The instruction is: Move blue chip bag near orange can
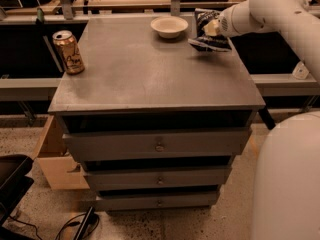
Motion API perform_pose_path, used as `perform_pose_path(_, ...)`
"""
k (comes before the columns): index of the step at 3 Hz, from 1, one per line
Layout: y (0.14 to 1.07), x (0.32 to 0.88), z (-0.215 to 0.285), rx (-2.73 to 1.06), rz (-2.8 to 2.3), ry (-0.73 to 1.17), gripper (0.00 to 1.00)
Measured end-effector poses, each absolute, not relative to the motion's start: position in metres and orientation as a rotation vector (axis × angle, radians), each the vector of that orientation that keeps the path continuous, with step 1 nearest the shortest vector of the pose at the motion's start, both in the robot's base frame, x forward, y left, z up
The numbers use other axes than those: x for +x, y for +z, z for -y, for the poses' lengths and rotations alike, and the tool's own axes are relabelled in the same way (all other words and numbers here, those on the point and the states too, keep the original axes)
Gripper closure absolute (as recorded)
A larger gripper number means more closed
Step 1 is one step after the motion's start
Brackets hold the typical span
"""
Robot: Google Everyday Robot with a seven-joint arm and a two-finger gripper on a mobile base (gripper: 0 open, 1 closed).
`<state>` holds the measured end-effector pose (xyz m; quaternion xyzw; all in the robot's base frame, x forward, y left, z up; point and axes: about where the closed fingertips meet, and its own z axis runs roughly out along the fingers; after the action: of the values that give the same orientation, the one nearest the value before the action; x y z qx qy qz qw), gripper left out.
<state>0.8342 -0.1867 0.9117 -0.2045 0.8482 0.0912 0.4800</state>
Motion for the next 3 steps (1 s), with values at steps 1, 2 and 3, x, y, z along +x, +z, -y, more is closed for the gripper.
perform_pose_path(1,0.912,0.834,0.187,-0.499,-2.070,0.223,1.00)
perform_pose_path(2,0.935,0.835,0.167,-0.558,-2.011,0.289,1.00)
perform_pose_path(3,0.964,0.831,0.134,-0.668,-1.924,0.345,1.00)
